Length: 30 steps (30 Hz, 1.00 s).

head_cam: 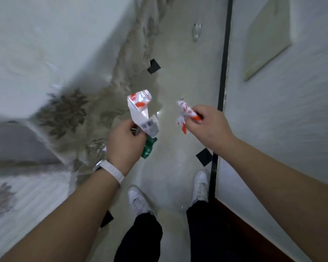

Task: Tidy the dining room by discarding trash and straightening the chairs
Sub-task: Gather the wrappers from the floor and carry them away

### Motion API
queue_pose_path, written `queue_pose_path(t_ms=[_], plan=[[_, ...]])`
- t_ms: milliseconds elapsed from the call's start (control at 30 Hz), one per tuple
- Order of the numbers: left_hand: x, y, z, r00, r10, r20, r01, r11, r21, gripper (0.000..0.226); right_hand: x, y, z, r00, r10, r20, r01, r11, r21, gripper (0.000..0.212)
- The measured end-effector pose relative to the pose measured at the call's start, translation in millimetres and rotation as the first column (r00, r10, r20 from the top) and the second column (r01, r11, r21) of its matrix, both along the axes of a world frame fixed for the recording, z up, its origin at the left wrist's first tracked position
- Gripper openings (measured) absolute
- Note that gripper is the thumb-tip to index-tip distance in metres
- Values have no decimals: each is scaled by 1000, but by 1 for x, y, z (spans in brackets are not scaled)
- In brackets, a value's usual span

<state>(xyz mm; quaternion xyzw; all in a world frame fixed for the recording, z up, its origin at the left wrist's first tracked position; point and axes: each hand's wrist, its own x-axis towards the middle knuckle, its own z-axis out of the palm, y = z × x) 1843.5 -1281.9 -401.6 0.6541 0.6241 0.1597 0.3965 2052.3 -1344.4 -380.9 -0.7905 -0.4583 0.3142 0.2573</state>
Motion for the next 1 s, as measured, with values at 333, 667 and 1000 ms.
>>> queue_pose_path(t_ms=[333,667,1000], plan=[[-26,-49,171,996,-3,89,-9,991,136,6,-44,-51,163,998,57,15,-58,993,106,30],[-75,-96,270,967,247,56,-253,940,230,11,-93,-48,235,934,356,-43,-331,903,273,10],[-170,-192,307,823,550,-139,-495,816,297,13,-184,-66,305,779,615,-122,-496,723,480,8]])
